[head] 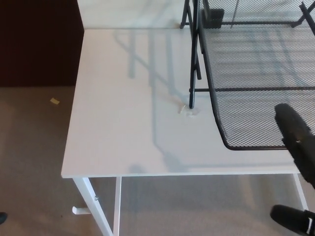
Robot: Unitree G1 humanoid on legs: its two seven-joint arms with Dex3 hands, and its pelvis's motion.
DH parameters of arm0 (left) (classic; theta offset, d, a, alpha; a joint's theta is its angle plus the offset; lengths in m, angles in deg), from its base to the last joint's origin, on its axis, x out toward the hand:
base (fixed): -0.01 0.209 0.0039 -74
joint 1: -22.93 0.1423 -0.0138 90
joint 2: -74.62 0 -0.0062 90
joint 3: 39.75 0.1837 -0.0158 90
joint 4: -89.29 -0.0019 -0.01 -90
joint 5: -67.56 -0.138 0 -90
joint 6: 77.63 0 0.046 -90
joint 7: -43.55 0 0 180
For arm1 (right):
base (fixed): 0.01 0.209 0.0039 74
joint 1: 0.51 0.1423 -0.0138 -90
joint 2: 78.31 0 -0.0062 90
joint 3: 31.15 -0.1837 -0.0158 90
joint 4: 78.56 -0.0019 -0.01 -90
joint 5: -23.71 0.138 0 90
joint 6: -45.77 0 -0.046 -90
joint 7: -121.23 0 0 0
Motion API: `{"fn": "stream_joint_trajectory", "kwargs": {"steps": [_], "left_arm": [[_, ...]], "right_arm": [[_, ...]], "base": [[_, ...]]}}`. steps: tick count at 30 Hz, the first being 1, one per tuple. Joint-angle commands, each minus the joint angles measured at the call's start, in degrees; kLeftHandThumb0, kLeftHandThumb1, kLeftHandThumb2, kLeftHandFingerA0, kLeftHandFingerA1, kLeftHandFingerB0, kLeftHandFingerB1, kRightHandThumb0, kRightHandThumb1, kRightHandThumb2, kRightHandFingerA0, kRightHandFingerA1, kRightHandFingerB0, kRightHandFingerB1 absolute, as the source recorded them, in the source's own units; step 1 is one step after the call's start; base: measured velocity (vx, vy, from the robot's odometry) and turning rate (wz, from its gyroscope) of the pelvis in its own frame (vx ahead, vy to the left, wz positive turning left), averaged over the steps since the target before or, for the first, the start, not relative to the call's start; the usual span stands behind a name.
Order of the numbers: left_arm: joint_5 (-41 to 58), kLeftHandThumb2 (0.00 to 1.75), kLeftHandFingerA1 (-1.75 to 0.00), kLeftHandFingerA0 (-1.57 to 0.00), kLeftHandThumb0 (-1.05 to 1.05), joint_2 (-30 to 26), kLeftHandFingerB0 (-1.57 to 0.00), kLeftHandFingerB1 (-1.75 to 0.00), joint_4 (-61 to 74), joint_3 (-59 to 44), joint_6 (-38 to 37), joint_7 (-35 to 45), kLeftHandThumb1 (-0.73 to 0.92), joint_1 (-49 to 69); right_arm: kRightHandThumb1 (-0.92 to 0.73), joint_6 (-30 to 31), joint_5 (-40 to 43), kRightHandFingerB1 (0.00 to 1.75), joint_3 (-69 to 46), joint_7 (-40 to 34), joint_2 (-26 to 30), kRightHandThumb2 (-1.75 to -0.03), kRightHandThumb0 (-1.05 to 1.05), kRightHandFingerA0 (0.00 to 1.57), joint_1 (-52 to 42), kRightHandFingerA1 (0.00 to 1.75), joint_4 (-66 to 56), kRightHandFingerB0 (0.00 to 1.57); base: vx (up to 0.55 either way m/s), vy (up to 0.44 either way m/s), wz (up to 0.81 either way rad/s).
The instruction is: The robot walk towards a table in front and then pushes a layer of a file tray back to its original position using its right hand
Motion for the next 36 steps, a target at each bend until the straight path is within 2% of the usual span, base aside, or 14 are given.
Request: {"fn": "stream_joint_trajectory", "kwargs": {"steps": [1,9,13,14,15,20,21,22,28,30,33,34,35,36], "left_arm": [[-0.5,0.64,-0.52,-0.61,-0.34,-1.2,-0.45,-0.44,0.1,-0.2,1.0,-0.2,0.41,-1.2],[0.4,0.63,-0.53,-0.61,-0.32,-1.6,-0.45,-0.44,-0.5,-0.8,0.7,0.9,0.43,-0.7],[0.3,0.63,-0.52,-0.61,-0.32,-1.1,-0.45,-0.43,-0.4,-0.6,1.3,0.8,0.43,0.5],[-0.1,0.64,-0.52,-0.61,-0.32,-0.9,-0.45,-0.44,-0.4,-0.3,0.7,0.7,0.43,1.5],[-0.1,0.64,-0.53,-0.62,-0.32,-0.9,-0.45,-0.44,-0.5,-0.2,0.3,0.8,0.43,2.0],[-0.4,0.63,-0.52,-0.60,-0.31,-0.7,-0.45,-0.43,-0.7,0.0,-0.5,0.8,0.44,4.0],[-0.5,0.64,-0.52,-0.59,-0.31,-0.7,-0.45,-0.43,-0.8,0.0,-0.5,0.8,0.44,4.2],[-0.7,0.64,-0.51,-0.58,-0.32,-1.0,-0.43,-0.43,-1.3,0.1,-0.4,0.8,0.45,4.3],[-0.4,0.63,-0.51,-0.60,-0.31,-0.6,-0.45,-0.43,-2.8,0.0,-0.5,0.8,0.44,4.6],[-1.1,0.65,-0.53,-0.59,-0.34,-0.4,-0.45,-0.44,-4.0,0.6,-1.9,0.8,0.43,5.3],[-3.3,0.68,-0.55,-0.62,-0.40,-0.2,-0.44,-0.46,-4.7,2.1,-3.4,-1.2,0.41,6.1],[-3.3,0.68,-0.55,-0.62,-0.41,-0.3,-0.44,-0.46,-4.5,2.2,-3.0,-1.2,0.40,6.3],[-3.5,0.68,-0.55,-0.62,-0.41,-0.5,-0.44,-0.46,-4.1,2.3,-2.9,-1.3,0.40,6.5],[-3.8,0.69,-0.54,-0.62,-0.41,-0.6,-0.44,-0.46,-4.0,2.6,-2.8,-1.7,0.40,6.4]], "right_arm": [[-0.47,-14.7,-0.3,0.00,-3.7,-17.5,-4.0,-0.83,-0.80,0.00,-9.8,0.03,2.4,0.00],[-0.41,-26.0,-7.5,0.23,0.4,-37.7,-1.7,-0.77,-0.66,0.07,-21.1,0.28,23.8,0.08],[-0.43,-30.2,0.2,0.27,0.5,-31.8,0.3,-0.75,-0.66,0.06,-21.7,0.39,34.6,0.08],[-0.31,-31.3,2.1,0.48,0.8,-30.8,0.6,-0.89,-0.34,0.01,-21.7,0.50,38.2,0.00],[-0.55,-32.5,3.2,0.30,1.0,-30.7,0.7,-0.56,-0.59,0.18,-21.0,0.31,41.4,0.20],[-0.55,-39.9,12.2,0.34,1.1,-28.7,-0.4,-0.57,-0.49,0.31,-13.9,0.40,58.6,0.32],[-0.46,-40.5,12.5,0.44,0.9,-28.6,-0.4,-0.75,-0.54,0.30,-13.2,0.53,60.0,0.25],[-0.57,-40.5,15.4,0.34,0.6,-26.1,-0.7,-0.57,-0.51,0.44,-11.4,0.56,63.3,0.35],[-0.47,-35.0,27.7,0.46,-0.5,-11.8,-2.2,-0.81,-0.59,0.41,-8.4,0.60,68.4,0.31],[-0.61,-19.0,39.6,0.34,1.5,9.2,-4.1,-0.58,-0.56,0.24,-5.2,0.43,64.3,0.22],[-0.65,-10.2,38.8,0.32,2.5,17.8,-5.9,-0.59,-0.62,0.21,1.8,0.43,67.5,0.18],[-0.41,-7.4,38.3,0.49,2.6,21.4,-6.9,-0.97,-0.37,0.02,6.1,0.52,71.0,0.00],[-0.65,-5.4,36.4,0.30,2.9,21.9,-7.4,-0.59,-0.68,0.15,8.4,0.42,72.0,0.16],[-0.65,-4.3,35.2,0.29,3.1,22.2,-7.8,-0.58,-0.69,0.15,10.2,0.41,73.1,0.17]], "base": [[0.00,0.000,0.00],[0.00,0.000,0.00],[0.00,0.000,0.00],[0.00,0.000,0.00],[0.00,0.000,0.00],[0.00,0.000,0.00],[0.00,0.000,0.00],[0.00,0.000,0.00],[0.00,0.000,0.00],[0.00,0.000,0.00],[0.00,0.000,0.00],[0.00,0.000,0.00],[0.00,0.000,0.00],[0.00,0.000,0.00]]}}
